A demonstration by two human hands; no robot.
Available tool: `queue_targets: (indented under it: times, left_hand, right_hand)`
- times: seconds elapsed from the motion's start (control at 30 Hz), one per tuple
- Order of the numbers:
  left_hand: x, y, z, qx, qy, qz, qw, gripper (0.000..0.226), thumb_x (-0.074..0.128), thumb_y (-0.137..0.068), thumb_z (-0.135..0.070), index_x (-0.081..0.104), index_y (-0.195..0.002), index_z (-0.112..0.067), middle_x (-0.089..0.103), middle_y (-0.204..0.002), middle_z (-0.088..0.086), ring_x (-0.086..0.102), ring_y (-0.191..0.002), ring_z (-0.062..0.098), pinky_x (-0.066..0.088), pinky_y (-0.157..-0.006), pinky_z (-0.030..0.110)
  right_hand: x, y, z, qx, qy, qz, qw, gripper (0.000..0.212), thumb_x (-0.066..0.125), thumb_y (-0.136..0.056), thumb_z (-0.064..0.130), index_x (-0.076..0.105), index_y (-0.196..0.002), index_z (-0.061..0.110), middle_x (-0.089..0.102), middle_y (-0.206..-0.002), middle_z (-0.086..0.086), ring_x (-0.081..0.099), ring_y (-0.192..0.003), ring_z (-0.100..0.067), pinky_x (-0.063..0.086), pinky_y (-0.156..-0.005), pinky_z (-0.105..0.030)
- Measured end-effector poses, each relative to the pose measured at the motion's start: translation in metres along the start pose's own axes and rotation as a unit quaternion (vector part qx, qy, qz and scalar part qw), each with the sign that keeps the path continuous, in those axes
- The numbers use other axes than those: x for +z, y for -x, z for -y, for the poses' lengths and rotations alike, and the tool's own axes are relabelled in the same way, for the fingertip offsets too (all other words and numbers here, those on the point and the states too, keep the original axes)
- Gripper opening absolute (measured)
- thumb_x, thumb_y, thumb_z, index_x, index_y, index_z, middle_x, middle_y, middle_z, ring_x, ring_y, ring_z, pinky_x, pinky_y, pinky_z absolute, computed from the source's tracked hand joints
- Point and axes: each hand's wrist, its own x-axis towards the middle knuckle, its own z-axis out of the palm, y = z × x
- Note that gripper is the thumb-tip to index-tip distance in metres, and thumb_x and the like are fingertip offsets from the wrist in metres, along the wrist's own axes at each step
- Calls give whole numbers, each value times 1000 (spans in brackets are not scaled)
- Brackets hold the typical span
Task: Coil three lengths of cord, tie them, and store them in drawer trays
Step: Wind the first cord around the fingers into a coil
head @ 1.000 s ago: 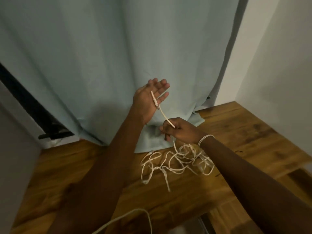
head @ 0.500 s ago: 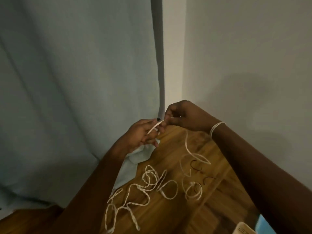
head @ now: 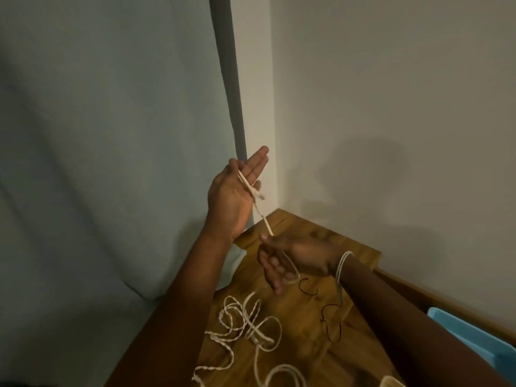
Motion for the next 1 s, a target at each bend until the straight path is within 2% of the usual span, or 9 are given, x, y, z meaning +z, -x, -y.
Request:
queue_targets:
  times: [0.1, 0.2, 0.37, 0.53, 0.63, 0.7, 0.8, 0.9, 1.0]
  left_hand:
    - [-8, 0, 26, 30, -445, 38, 894, 42, 27, -104, -40, 59, -118, -16, 62, -129, 1, 55, -122, 16, 41, -109, 41]
    - [-8, 7, 42, -39, -549, 108, 828, 29, 35, -104, -33, 46, -91, -10, 63, -93, 0, 59, -85, 9, 49, -80, 34]
    - [-1, 8, 40, -185, -206, 147, 950, 46, 33, -105, -29, 62, -90, 4, 44, -47, 4, 41, -38, 12, 49, -73, 33]
    - [16, 1, 25, -209, 161, 173, 949, 38, 34, -102, -27, 59, -81, -8, 44, -42, -4, 40, -36, 9, 49, -91, 35]
    - [38, -9, 21, -129, 200, 108, 965, 30, 35, -101, -30, 53, -84, -13, 74, -80, 9, 72, -76, 21, 41, -108, 46]
    - [45, -16, 22, -97, 175, 80, 977, 33, 30, -104, -31, 52, -84, -17, 68, -122, 16, 63, -118, 30, 32, -114, 51]
    - [40, -16, 38, -46, -113, 25, 992, 41, 27, -106, -36, 65, -97, -27, 61, -135, 3, 57, -125, 18, 34, -111, 50]
    - [31, -9, 63, -31, -395, 48, 917, 34, 31, -104, -40, 54, -128, -33, 58, -132, 1, 57, -114, 15, 49, -93, 33]
    - [22, -5, 77, -122, -468, 127, 866, 17, 34, -102, -46, 50, -98, -40, 58, -107, -14, 53, -104, 10, 47, -86, 25]
  right_hand:
    - [-15, 20, 7, -13, 184, -49, 982, 38, 51, -100, 28, 61, -86, -6, 61, -65, -6, 55, -57, -14, 48, -62, -27]
    - [-40, 38, 34, -36, 343, -137, 929, 18, 57, -96, 15, 68, -83, 10, 62, -70, 8, 57, -59, -6, 45, -61, -16]
    - [-75, 46, 42, -161, 274, -311, 895, 12, 73, -87, 20, 76, -92, 9, 74, -84, 0, 70, -75, -10, 57, -74, -23]
    - [-70, 35, 9, -230, 55, -360, 903, 14, 64, -93, 13, 69, -97, 0, 66, -80, -14, 61, -70, -22, 54, -67, -34]
    - [-47, 25, -21, -139, -30, -265, 954, 15, 52, -100, 13, 63, -100, 2, 66, -89, -18, 66, -80, -29, 56, -74, -42]
    - [-26, 22, -32, -33, 18, -173, 984, 17, 51, -101, 16, 63, -102, 5, 71, -90, -15, 70, -81, -28, 58, -78, -41]
    - [-16, 24, -28, 57, 127, -127, 982, 32, 49, -100, 24, 64, -100, -4, 72, -75, -8, 69, -66, -19, 57, -71, -32]
    - [-26, 40, 3, 96, 252, -74, 960, 21, 53, -97, 18, 67, -90, 4, 65, -63, -1, 60, -57, -16, 53, -67, -34]
    - [-47, 57, 29, 48, 325, -145, 933, 14, 55, -96, 12, 68, -92, 14, 63, -71, 4, 57, -59, -10, 49, -59, -23]
